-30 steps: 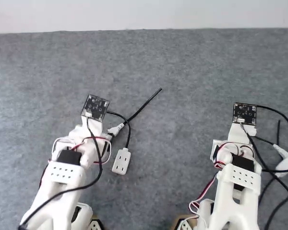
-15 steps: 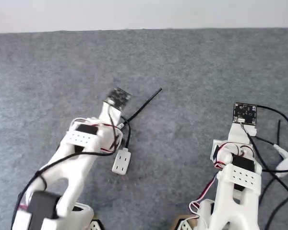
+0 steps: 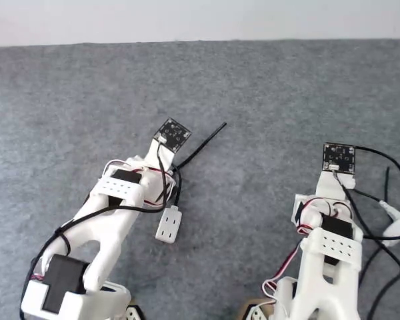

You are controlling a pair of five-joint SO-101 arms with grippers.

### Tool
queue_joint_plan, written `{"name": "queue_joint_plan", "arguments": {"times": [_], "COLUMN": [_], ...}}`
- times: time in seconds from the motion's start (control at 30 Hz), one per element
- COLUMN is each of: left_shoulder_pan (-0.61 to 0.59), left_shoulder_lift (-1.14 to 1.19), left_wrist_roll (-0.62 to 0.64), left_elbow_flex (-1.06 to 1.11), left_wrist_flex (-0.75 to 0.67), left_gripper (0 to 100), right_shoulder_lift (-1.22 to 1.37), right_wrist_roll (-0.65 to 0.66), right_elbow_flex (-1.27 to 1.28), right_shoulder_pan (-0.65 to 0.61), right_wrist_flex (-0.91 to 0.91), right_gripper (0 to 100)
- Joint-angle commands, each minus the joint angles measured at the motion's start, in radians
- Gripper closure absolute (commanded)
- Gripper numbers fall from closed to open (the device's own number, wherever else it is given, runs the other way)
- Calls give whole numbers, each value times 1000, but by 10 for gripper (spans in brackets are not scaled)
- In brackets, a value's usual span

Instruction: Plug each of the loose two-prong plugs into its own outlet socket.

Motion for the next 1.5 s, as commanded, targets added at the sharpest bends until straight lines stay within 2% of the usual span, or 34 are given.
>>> {"name": "queue_joint_plan", "arguments": {"times": [0.0, 0.33, 0.5, 0.87, 0.93, 1.07, 1.3, 1.47], "left_shoulder_pan": [0, -44, -58, -49, -29, 14, 31, -66], "left_shoulder_lift": [-3, -2, 77, 313, 328, 356, 371, 364], "left_wrist_roll": [-54, -80, -75, -75, -75, -75, -74, -74], "left_elbow_flex": [-41, -47, -130, -395, -409, -414, -407, -409], "left_wrist_flex": [-21, -28, -15, 256, 307, 393, 471, 497], "left_gripper": [794, 794, 794, 795, 830, 994, 988, 988], "right_shoulder_lift": [2, 4, 4, 4, 4, 4, 4, 4], "right_wrist_roll": [8, 8, 8, 8, 8, 8, 8, 8], "right_elbow_flex": [-8, -8, -8, -8, -8, -8, -8, -8], "right_shoulder_pan": [-5, -5, -5, -5, -5, -5, -5, -5], "right_wrist_flex": [-12, -12, -12, -13, -15, -16, -18, -18], "right_gripper": [815, 815, 815, 815, 815, 815, 815, 815]}}
